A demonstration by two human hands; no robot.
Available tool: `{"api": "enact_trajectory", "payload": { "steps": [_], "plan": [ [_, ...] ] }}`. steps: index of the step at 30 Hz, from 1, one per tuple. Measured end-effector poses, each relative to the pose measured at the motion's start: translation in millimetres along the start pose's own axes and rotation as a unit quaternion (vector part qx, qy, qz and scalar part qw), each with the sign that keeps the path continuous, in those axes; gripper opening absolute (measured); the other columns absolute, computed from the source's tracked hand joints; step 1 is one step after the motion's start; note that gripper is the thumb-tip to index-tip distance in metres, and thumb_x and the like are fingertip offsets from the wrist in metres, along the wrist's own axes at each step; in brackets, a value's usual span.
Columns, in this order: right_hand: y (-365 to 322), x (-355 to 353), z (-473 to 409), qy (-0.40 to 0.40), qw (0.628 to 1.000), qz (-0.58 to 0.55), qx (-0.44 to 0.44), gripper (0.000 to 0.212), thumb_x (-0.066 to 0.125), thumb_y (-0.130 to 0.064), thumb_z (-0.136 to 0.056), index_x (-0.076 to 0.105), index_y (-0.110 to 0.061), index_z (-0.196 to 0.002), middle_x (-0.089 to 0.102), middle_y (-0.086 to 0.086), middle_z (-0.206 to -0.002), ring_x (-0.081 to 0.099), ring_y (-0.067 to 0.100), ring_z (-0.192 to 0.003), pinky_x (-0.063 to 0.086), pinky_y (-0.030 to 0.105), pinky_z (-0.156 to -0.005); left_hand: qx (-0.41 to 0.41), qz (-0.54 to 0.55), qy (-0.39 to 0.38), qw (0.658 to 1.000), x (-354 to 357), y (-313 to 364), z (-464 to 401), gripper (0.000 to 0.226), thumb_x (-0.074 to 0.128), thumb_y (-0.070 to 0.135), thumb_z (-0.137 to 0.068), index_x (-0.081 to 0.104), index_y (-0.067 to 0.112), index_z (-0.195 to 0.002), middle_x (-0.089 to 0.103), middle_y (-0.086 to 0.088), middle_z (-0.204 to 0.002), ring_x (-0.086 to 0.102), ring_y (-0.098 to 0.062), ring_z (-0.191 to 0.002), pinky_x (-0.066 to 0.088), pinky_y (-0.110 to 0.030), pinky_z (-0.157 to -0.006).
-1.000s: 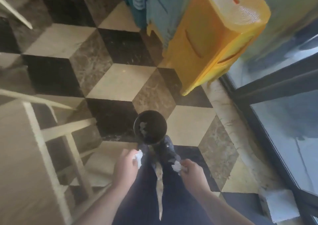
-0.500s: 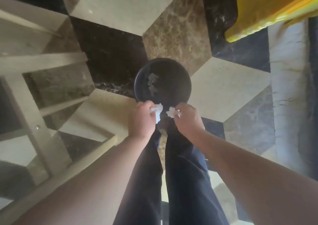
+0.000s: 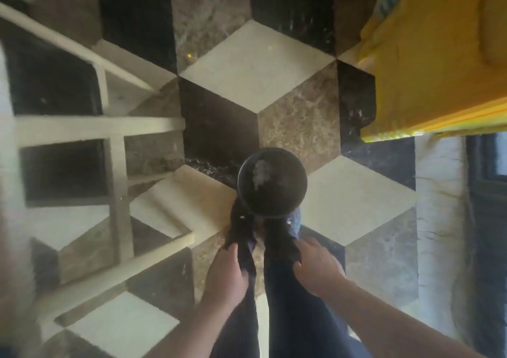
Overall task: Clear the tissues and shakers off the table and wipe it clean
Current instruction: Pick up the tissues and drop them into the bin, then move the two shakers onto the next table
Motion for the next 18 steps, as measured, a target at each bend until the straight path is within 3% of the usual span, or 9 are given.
{"api": "enact_trajectory", "payload": {
  "steps": [2, 5, 9, 13, 16, 18],
  "plan": [
    [-2.5, 0.8, 42.1, -0.028, 0.999, 0.045, -0.004, 0.055, 0.048, -0.019, -0.091, 0.042, -0.026, -0.145, 0.046, -0.001, -0.147, 0.053, 0.027, -0.126, 0.05, 0.039, -0.1, -0.02, 0.026, 0.0, 0.999, -11.8, -19.3, 47.2, 0.061, 0.057, 0.028, -0.093, 0.032, 0.021, -0.148, 0.048, -0.001, -0.147, 0.051, -0.021, -0.132, 0.044, -0.035, -0.109],
    [-18.9, -5.6, 95.5, -0.037, 0.994, 0.104, -0.017, 0.055, 0.047, -0.019, -0.087, 0.044, -0.022, -0.141, 0.041, 0.001, -0.148, 0.055, 0.028, -0.117, 0.053, 0.04, -0.092, -0.056, 0.076, 0.028, 0.995, -38.2, -49.5, 111.2, 0.046, 0.054, 0.025, -0.092, 0.045, 0.02, -0.137, 0.058, -0.001, -0.135, 0.059, -0.021, -0.121, 0.048, -0.035, -0.101],
    [-68.4, -16.8, 162.7, -0.017, 0.977, 0.204, -0.058, 0.045, 0.049, -0.02, -0.088, 0.05, -0.02, -0.133, 0.041, 0.006, -0.143, 0.047, 0.028, -0.125, 0.049, 0.038, -0.098, -0.117, 0.19, 0.106, 0.969, -55.1, -93.8, 213.1, 0.033, 0.053, 0.018, -0.09, 0.055, 0.021, -0.124, 0.063, 0.0, -0.122, 0.06, -0.021, -0.112, 0.046, -0.031, -0.091],
    [-101.2, -2.3, 181.1, -0.016, 0.973, 0.215, -0.085, 0.038, 0.046, -0.02, -0.085, 0.055, -0.019, -0.122, 0.05, 0.006, -0.129, 0.051, 0.028, -0.12, 0.051, 0.04, -0.096, -0.17, 0.278, 0.14, 0.935, -31.9, -133.3, 256.2, 0.026, 0.054, 0.014, -0.09, 0.057, 0.023, -0.114, 0.061, 0.0, -0.103, 0.059, -0.02, -0.093, 0.041, -0.029, -0.077],
    [-136.6, 19.9, 207.3, -0.031, 0.95, 0.269, -0.155, 0.032, 0.05, -0.025, -0.089, 0.055, -0.018, -0.12, 0.047, 0.004, -0.123, 0.053, 0.027, -0.118, 0.05, 0.037, -0.092, -0.168, 0.314, 0.168, 0.919, 3.0, -174.5, 301.6, 0.017, 0.056, 0.013, -0.086, 0.056, 0.023, -0.1, 0.064, -0.003, -0.092, 0.059, -0.022, -0.089, 0.045, -0.032, -0.077],
    [-156.8, 36.4, 224.3, -0.044, 0.934, 0.302, -0.186, 0.033, 0.051, -0.025, -0.091, 0.054, -0.015, -0.123, 0.044, 0.004, -0.112, 0.054, 0.029, -0.113, 0.047, 0.033, -0.086, -0.168, 0.33, 0.165, 0.914, 37.2, -207.3, 320.3, 0.018, 0.055, 0.011, -0.084, 0.051, 0.026, -0.093, 0.056, 0.008, -0.079, 0.056, -0.018, -0.087, 0.042, -0.03, -0.077]
  ]
}}
Point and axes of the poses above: each hand's wrist, its own z-axis away from the middle knuckle, its own x-axis out of the palm, y = z × x, the point moved 8 cm from there along -z, towards the middle knuckle
